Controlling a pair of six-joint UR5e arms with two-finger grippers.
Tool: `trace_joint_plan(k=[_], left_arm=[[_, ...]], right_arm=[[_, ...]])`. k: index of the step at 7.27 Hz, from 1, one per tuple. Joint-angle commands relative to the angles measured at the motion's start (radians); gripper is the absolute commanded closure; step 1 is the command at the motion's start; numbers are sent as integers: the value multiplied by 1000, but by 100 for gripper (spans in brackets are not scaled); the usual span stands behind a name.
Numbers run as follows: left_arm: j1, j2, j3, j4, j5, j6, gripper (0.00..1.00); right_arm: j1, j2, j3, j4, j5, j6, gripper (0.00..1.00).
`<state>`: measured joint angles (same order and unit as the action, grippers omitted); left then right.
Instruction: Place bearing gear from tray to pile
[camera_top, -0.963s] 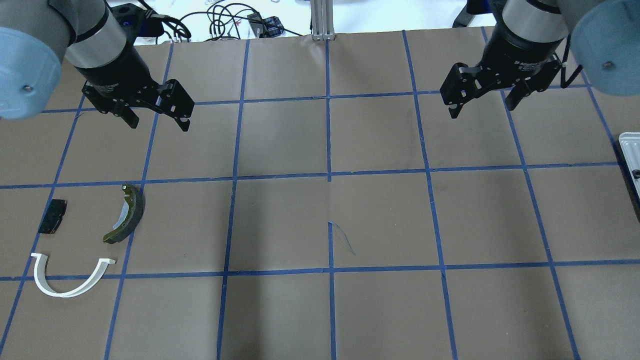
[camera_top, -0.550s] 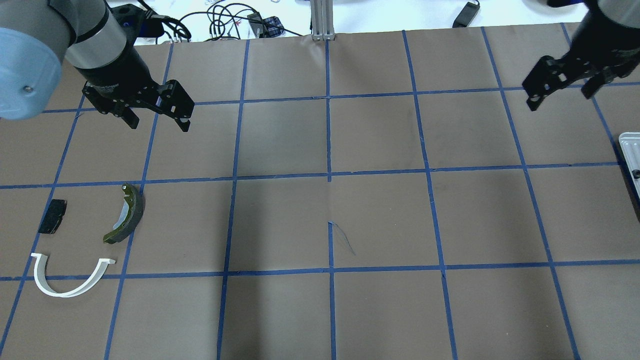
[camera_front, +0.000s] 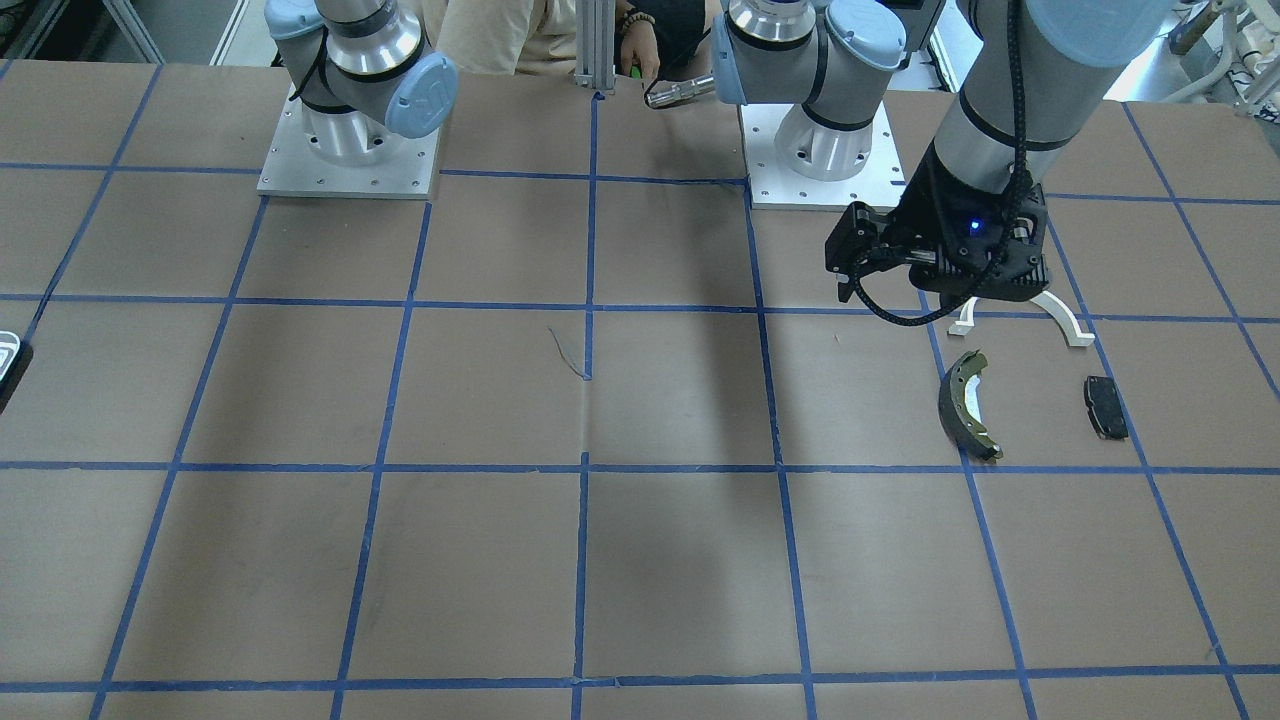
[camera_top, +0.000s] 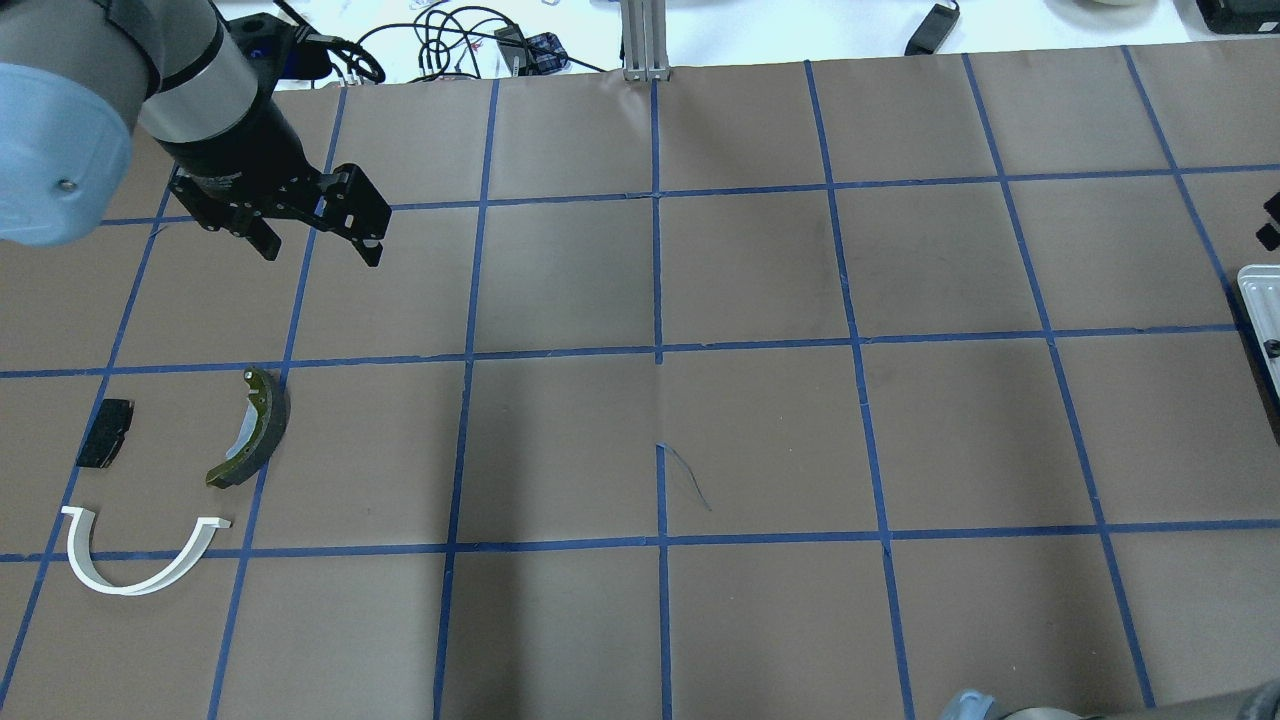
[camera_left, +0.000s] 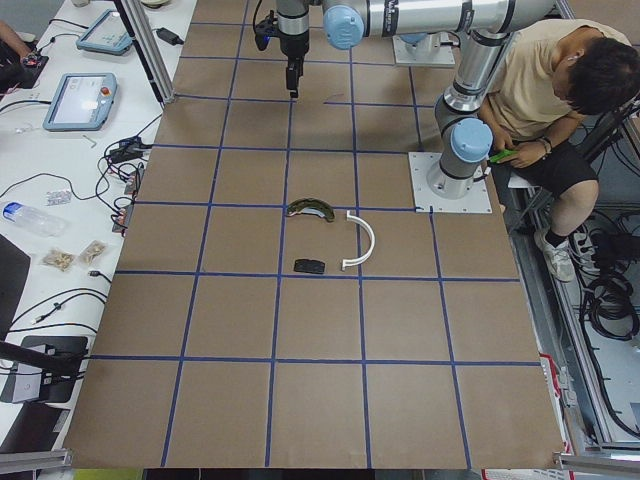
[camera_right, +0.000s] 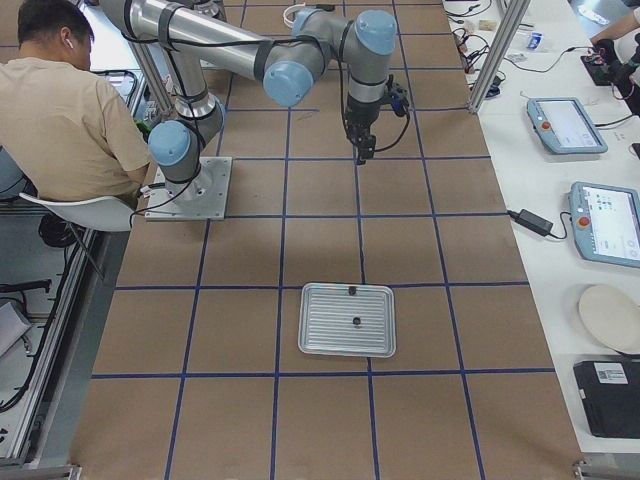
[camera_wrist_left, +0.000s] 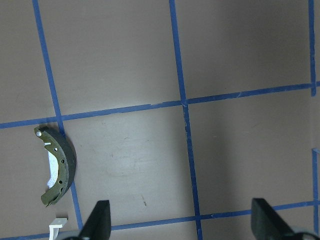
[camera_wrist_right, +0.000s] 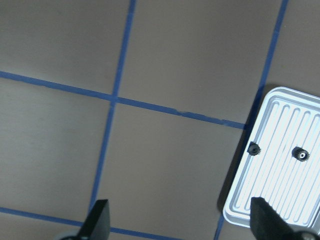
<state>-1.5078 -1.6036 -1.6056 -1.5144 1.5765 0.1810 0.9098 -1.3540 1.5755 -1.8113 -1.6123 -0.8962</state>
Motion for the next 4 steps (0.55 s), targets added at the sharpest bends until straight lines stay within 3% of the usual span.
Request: trace_joint_plan(k=[1,2,4], left_arm=[[0,-7,0,3,-1,0,0],[0,-2,3,8,2,0,0],[0,-7,-13,16,-1,2,0]], right_arm=[[-109,175,0,-225,-11,-172,0],[-152,240,0,-308,-11,-232,0],[-201,318,-8,-342,-9,-276,0]])
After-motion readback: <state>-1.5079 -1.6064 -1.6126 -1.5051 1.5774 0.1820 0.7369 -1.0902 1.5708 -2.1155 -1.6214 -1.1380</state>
